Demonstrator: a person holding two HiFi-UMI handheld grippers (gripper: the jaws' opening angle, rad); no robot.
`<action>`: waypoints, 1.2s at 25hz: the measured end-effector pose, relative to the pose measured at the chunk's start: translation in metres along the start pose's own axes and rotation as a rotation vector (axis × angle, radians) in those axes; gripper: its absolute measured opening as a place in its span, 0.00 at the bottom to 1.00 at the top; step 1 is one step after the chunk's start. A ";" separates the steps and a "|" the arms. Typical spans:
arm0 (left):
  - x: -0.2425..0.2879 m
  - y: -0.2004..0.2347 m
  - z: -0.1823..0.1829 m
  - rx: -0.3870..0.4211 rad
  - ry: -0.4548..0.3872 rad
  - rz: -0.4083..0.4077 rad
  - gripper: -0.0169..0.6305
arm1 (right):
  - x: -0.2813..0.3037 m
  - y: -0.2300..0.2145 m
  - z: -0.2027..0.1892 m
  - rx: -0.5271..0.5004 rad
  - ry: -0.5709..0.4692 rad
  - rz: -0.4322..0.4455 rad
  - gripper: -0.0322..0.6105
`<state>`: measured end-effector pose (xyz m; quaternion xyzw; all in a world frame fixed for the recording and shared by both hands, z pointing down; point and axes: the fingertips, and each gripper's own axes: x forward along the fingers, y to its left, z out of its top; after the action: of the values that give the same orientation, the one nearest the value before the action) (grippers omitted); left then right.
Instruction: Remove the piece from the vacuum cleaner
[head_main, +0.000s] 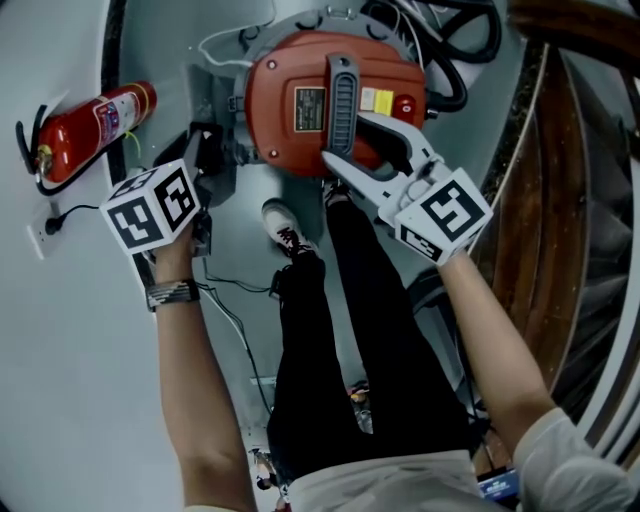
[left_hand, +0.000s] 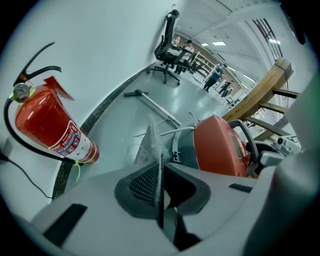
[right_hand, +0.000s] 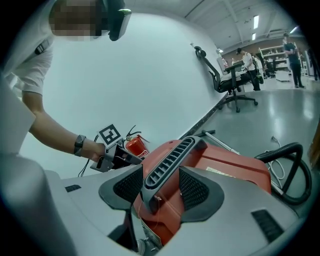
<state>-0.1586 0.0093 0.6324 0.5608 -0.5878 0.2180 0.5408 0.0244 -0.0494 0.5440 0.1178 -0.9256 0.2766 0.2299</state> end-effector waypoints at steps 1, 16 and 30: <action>-0.001 0.002 0.000 -0.026 -0.010 0.005 0.07 | 0.000 0.000 0.000 -0.001 -0.007 -0.008 0.42; -0.005 0.016 -0.001 -0.355 -0.111 0.011 0.07 | -0.002 -0.002 -0.001 0.007 -0.021 -0.029 0.42; -0.008 0.015 -0.002 -0.218 -0.107 -0.002 0.12 | -0.003 -0.002 -0.001 0.001 -0.032 -0.040 0.42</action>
<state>-0.1727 0.0184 0.6309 0.5100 -0.6355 0.1218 0.5667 0.0278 -0.0506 0.5445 0.1408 -0.9265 0.2704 0.2206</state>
